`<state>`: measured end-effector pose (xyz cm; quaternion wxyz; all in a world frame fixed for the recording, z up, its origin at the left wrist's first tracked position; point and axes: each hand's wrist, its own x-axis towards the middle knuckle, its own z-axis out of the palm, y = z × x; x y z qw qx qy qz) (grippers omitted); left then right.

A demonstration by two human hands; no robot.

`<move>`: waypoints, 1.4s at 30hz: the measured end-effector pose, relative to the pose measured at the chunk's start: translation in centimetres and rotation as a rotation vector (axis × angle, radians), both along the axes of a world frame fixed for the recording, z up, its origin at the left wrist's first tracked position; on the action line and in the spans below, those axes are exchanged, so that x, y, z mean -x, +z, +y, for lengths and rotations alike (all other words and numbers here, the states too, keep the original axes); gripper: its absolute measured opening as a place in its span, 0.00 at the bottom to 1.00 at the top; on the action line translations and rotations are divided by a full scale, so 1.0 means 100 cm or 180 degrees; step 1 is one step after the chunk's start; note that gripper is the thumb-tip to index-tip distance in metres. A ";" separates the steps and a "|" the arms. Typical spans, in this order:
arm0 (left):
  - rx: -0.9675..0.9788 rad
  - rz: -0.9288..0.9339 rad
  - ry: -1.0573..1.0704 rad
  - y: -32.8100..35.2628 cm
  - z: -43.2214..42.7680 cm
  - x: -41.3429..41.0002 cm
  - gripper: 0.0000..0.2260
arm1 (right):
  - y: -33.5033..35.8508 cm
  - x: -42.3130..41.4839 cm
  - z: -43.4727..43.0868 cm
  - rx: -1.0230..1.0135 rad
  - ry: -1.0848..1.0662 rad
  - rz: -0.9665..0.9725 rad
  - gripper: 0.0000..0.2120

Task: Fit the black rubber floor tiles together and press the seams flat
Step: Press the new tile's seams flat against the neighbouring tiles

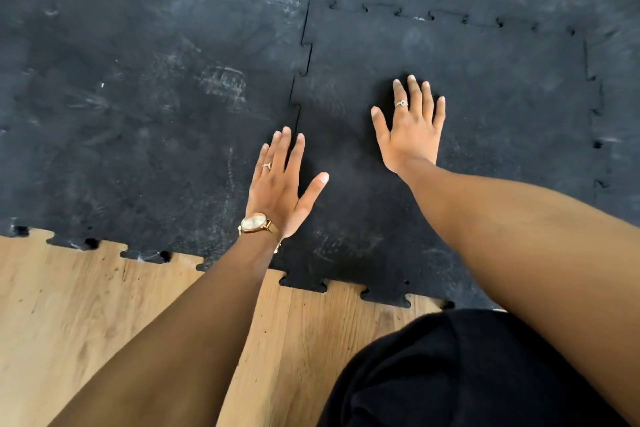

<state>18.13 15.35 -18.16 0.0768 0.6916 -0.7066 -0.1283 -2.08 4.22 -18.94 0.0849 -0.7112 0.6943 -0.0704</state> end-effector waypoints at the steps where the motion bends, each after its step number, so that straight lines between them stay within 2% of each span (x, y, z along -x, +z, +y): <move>1: -0.0004 0.0063 0.0120 0.003 -0.004 -0.002 0.32 | 0.001 -0.001 0.000 0.0012 0.0019 -0.0013 0.30; 5: 0.0157 -0.0464 0.0069 0.010 -0.027 -0.007 0.32 | -0.001 -0.001 -0.005 0.0074 0.0016 0.0024 0.30; 8: 0.0363 -0.0552 0.0097 0.005 -0.025 -0.007 0.31 | -0.003 -0.001 -0.003 0.0069 0.0010 0.0036 0.30; 10: 0.0395 -0.0368 -0.0032 0.003 -0.022 -0.008 0.32 | -0.003 -0.001 -0.002 0.0072 0.0013 0.0046 0.30; 13: 0.0303 0.0331 -0.0290 0.002 -0.025 -0.011 0.36 | -0.001 -0.003 -0.002 0.0071 0.0001 0.0033 0.30; 16: 0.0305 0.0484 -0.0478 0.002 -0.023 -0.013 0.37 | 0.001 -0.004 0.000 0.0014 0.0000 0.0031 0.30; 21: 0.0310 -0.0146 -0.0511 0.008 -0.021 -0.008 0.31 | 0.006 0.002 0.009 0.0041 0.0074 -0.0126 0.29; 25: 0.0137 -0.0256 -0.0119 0.006 -0.002 0.007 0.34 | 0.003 0.026 0.041 0.0016 0.0251 -0.0084 0.30; 28: 0.0089 -0.0467 -0.0106 0.001 0.016 0.023 0.37 | 0.000 0.048 0.053 -0.0013 0.0409 -0.0014 0.30; 34: 0.0074 -0.0366 -0.0086 -0.001 0.012 0.025 0.38 | 0.000 0.050 0.055 0.0042 0.0344 0.0065 0.31; 42: -0.0161 -0.0488 -0.0068 -0.001 0.012 0.023 0.34 | 0.007 0.046 0.056 -0.0047 -0.0001 0.0209 0.35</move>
